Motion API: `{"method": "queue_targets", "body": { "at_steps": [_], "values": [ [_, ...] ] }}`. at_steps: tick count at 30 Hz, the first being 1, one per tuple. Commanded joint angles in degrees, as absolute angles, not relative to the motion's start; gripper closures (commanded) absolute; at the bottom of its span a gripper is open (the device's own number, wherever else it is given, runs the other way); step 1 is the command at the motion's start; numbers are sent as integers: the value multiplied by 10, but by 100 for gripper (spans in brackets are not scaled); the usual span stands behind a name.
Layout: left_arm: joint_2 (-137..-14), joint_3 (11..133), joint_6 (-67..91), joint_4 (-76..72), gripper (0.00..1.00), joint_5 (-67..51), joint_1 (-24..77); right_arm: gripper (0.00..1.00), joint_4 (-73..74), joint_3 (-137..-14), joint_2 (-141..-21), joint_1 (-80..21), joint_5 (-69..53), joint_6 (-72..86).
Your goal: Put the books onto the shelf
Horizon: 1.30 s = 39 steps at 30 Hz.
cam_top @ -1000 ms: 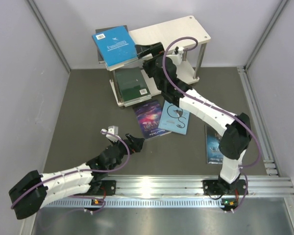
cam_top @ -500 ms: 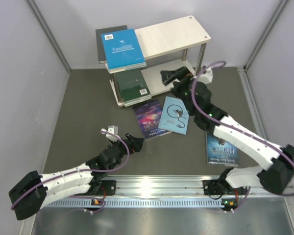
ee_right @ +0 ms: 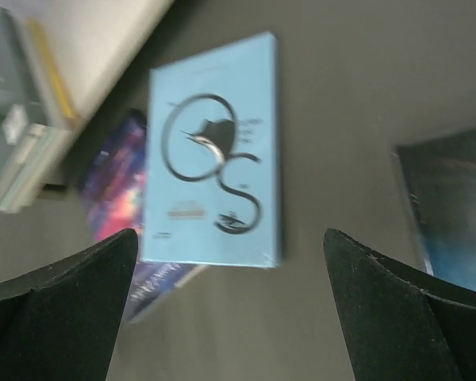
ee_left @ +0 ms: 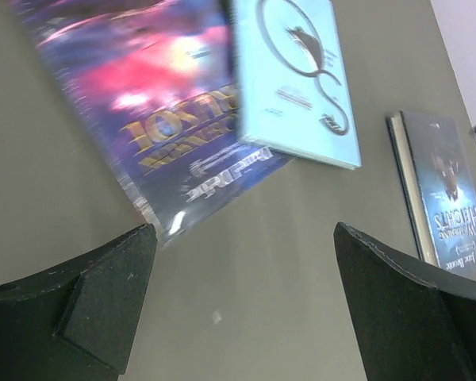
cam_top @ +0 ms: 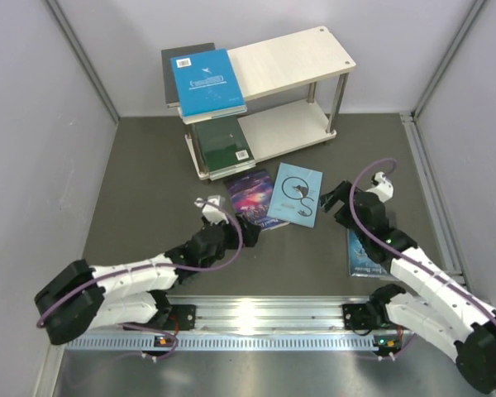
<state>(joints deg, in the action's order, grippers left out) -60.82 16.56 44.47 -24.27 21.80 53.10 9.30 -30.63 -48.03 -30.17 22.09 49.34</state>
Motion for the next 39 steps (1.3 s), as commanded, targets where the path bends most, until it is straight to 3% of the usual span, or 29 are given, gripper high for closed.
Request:
{"method": "queue_targets", "body": {
  "at_steps": [1, 5, 9, 19, 32, 36, 39],
  "values": [
    [-673, 245, 388, -248, 1, 171, 528, 0, 87, -295, -498, -232, 88, 490],
    [-748, 317, 340, -240, 1, 168, 520, 0, 65, -291, -595, -185, 3, 480],
    [-827, 396, 324, -244, 1, 93, 452, 0, -56, -260, -678, -149, -131, 496],
    [-1029, 523, 329, -298, 1, -86, 364, 0, -180, -230, -837, -148, -194, 525],
    [-1096, 565, 353, -299, 1, -185, 363, 1, -308, -237, -983, -148, -208, 558],
    [-1115, 571, 372, -303, 1, -222, 362, 9, -362, -215, -998, -148, -206, 569],
    [-1120, 569, 377, -308, 1, -233, 362, 25, -405, -194, -997, -143, -204, 577]
  ]
}}
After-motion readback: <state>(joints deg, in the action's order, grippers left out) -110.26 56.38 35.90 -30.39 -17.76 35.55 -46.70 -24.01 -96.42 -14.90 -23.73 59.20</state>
